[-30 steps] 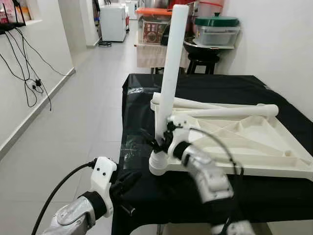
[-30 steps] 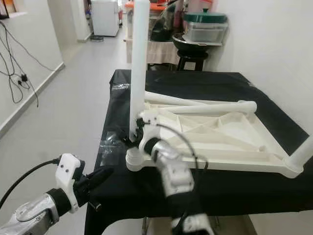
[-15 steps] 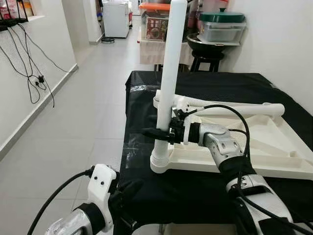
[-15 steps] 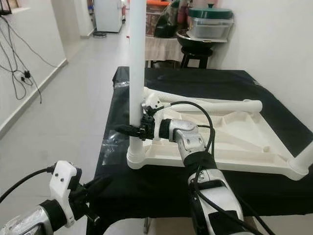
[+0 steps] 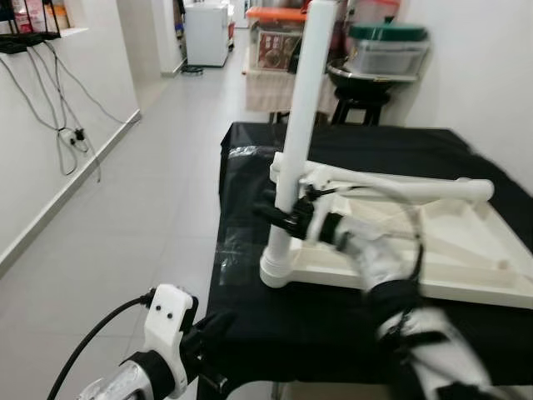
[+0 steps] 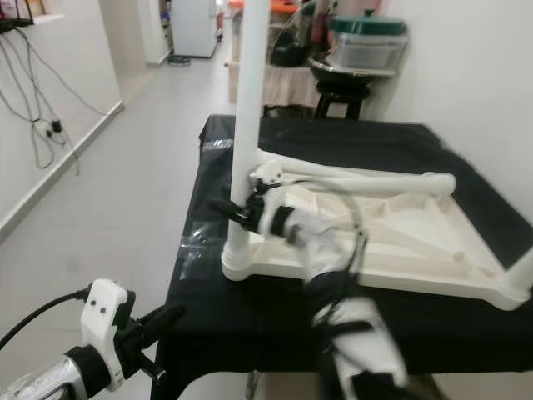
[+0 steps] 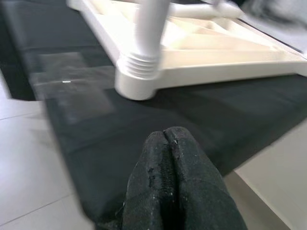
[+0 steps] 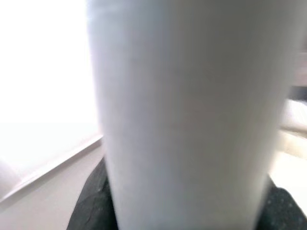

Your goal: Building children table

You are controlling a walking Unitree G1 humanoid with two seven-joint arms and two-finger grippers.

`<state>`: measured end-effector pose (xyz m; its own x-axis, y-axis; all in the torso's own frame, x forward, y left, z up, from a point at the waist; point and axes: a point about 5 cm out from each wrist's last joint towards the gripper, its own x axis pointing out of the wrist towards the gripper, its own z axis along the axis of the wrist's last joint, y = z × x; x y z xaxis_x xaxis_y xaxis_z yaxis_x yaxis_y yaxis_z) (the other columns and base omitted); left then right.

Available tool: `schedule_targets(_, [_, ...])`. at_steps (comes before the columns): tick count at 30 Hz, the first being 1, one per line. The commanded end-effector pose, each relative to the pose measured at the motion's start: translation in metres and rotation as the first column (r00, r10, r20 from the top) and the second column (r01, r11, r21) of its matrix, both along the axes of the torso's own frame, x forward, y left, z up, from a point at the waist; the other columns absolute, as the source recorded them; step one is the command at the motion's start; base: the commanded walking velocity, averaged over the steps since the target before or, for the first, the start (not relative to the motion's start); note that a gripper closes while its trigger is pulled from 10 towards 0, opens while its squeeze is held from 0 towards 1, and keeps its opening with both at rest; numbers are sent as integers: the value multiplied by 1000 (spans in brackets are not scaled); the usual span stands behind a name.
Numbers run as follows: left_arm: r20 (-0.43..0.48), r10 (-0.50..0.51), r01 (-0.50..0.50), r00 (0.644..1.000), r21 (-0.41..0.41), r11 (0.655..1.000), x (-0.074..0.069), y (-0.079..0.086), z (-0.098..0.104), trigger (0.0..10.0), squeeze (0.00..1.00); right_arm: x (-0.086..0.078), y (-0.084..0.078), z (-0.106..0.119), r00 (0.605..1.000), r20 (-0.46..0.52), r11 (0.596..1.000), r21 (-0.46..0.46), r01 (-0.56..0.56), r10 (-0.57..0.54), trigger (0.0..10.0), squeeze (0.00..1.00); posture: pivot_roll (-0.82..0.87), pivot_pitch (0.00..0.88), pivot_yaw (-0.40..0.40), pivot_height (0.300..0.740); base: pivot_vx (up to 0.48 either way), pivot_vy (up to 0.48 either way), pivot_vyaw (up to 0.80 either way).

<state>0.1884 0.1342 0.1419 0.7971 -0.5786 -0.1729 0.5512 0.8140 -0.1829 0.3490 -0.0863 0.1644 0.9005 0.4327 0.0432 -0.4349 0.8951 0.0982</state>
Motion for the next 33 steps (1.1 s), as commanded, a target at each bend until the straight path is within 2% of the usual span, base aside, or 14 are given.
schedule_targets(1, [-9, 10, -10, 1000, -9, 1000, 2, 0, -3, 10000, 0, -15, -5, -36, 972, -206, 993, -1, 115, -113, 0, 0, 27, 0, -83, 740, 0, 0, 0])
schedule_targets(9, [-4, -29, 29, 1000, -23, 999, 10, -4, -3, 10000, 0, -11, 17, -33, 984, -161, 996, -58, 61, -70, 0, 0, -1, 0, -65, 740, 0, 0, 0])
schedule_targets(10, [13, -37, 37, 999, -27, 999, 12, -6, 2, 10000, 0, -7, 18, -27, 985, -150, 995, -74, 70, -80, 10000, 0, 1, 0, -63, 740, 0, 0, 0])
schedule_targets(14, [41, -40, 41, 998, -29, 999, 12, -10, 9, 10000, 0, -5, 18, -17, 987, -124, 993, -78, 93, -102, 10000, 0, 7, 0, -64, 740, 0, 0, 0])
schedule_targets(15, [56, -47, 48, 997, -20, 999, 10, -11, 13, 10000, 0, -10, 20, -9, 989, -119, 995, -55, 80, -86, 10000, 561, 20, 0, -63, 740, 0, 0, 0])
schedule_targets(16, [56, -47, 48, 997, -20, 999, 10, -11, 13, 10000, 0, -10, 20, -9, 989, -119, 995, -55, 80, -86, 10000, 561, 20, 0, -63, 740, 0, 0, 0])
schedule_targets(17, [73, -45, 47, 996, -26, 999, 7, -13, 18, 10000, 0, -13, 24, 0, 994, -108, 1000, -28, 9, -12, 10000, 1000, 28, 0, -75, 740, 0, 0, 0])
schedule_targets(23, [105, -33, 36, 994, -25, 999, 5, -12, 25, 10000, 0, -17, 28, 31, 948, -23, 947, -34, -319, 319, 10000, 1000, 13, 0, -83, 740, 0, 0, 0])
schedule_targets(24, [107, -28, 32, 994, -35, 999, 7, -13, 25, 10000, 0, -14, 24, 34, 914, -11, 910, -85, -406, 406, 10000, 0, 14, 0, -86, 740, 0, 0, 0])
schedule_targets(25, [107, -28, 32, 994, -35, 999, 7, -13, 25, 10000, 0, -14, 24, 34, 914, -11, 910, -85, -406, 406, 10000, 0, 14, 0, -86, 740, 0, 0, 0])
schedule_targets(27, [62, -23, 24, 998, -15, 1000, 6, -9, 14, 10000, 0, -8, 14, 35, 808, -37, 787, -203, -582, 588, 10000, 0, 9, 0, -70, 740, 0, 0, 0])
schedule_targets(29, [62, -23, 24, 998, -15, 1000, 6, -9, 14, 10000, 0, -8, 14, 35, 808, -37, 787, -203, -582, 588, 10000, 0, 9, 0, -70, 740, 0, 0, 0])
schedule_targets(31, [38, -34, 34, 999, -5, 999, 4, -5, 10, 10000, 0, -7, 12, 36, 765, -59, 731, -257, -632, 641, 10000, 0, 11, 0, -58, 740, 0, 0, 0])
schedule_targets(33, [30, -64, 65, 997, -37, 997, 0, -4, 14, 10000, 0, -12, 16, 45, 645, -60, 607, -285, -742, 761, 10000, 0, 43, 0, -69, 740, 0, 0, 0])
